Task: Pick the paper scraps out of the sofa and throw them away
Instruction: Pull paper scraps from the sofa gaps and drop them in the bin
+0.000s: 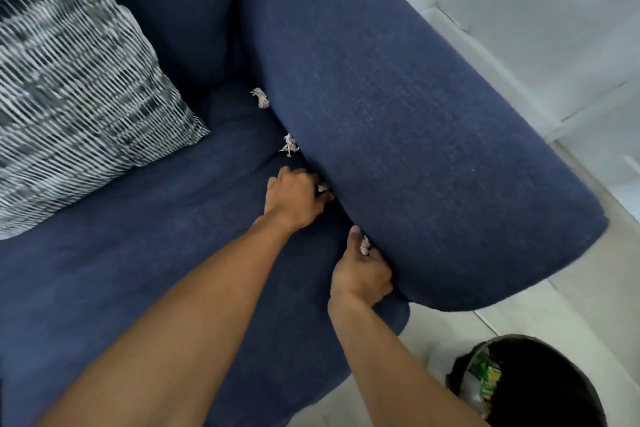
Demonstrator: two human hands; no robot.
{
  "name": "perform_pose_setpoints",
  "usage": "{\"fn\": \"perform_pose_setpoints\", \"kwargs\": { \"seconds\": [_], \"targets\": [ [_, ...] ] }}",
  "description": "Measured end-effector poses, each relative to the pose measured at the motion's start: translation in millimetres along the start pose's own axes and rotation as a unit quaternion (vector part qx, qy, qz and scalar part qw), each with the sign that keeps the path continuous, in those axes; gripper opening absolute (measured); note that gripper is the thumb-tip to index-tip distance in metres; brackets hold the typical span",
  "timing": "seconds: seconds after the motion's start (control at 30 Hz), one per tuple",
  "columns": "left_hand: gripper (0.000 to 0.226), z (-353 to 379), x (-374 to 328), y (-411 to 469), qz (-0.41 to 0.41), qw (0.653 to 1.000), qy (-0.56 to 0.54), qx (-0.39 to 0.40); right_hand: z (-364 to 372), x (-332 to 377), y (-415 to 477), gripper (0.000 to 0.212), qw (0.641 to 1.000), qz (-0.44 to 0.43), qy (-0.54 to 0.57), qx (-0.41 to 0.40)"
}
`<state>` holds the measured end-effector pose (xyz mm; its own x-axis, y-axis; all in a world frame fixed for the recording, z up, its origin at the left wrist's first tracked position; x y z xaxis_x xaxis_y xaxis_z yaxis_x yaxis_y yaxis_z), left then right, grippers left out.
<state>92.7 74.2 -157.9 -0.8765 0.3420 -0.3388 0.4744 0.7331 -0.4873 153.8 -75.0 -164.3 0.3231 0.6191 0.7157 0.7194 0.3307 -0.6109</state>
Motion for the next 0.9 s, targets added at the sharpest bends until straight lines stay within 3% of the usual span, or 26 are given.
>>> {"fn": "perform_pose_setpoints", "kwargs": {
  "seconds": [0.2,0.4,0.6,0.9],
  "targets": [
    [0.021,3.2,-0.7,1.3,-0.012,1.000,-0.021,-0.020,-0.6,-3.6,9.9,0.017,0.994,0.057,0.096,0.021],
    [0.017,-7.4,3.4,-19.1,0.004,0.996,-0.079,-0.037,-15.4,10.3,-7.0,0.015,0.993,0.033,0.098,0.054],
    [0.015,-53.5,-12.4,-58.2,0.047,0.992,-0.095,-0.066,-39.2,46.0,-42.9,0.015,0.989,-0.084,0.006,0.124],
    [0.019,-141.6,-65.3,-124.0,0.089,0.986,-0.105,-0.091,-104.0,151.6,-83.9,0.017,0.942,-0.267,-0.106,0.174]
  ]
}}
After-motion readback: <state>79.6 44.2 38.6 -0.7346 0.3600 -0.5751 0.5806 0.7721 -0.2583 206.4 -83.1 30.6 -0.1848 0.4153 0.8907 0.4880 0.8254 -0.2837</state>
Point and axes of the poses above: each hand's wrist, its own y-axis towards the middle knuckle, its own z-axis out of the palm, x = y × z, the point moved 2 cm from there along y, towards the middle knuckle, and after that the axes turned 15 degrees about x, right-handed, at the moved point
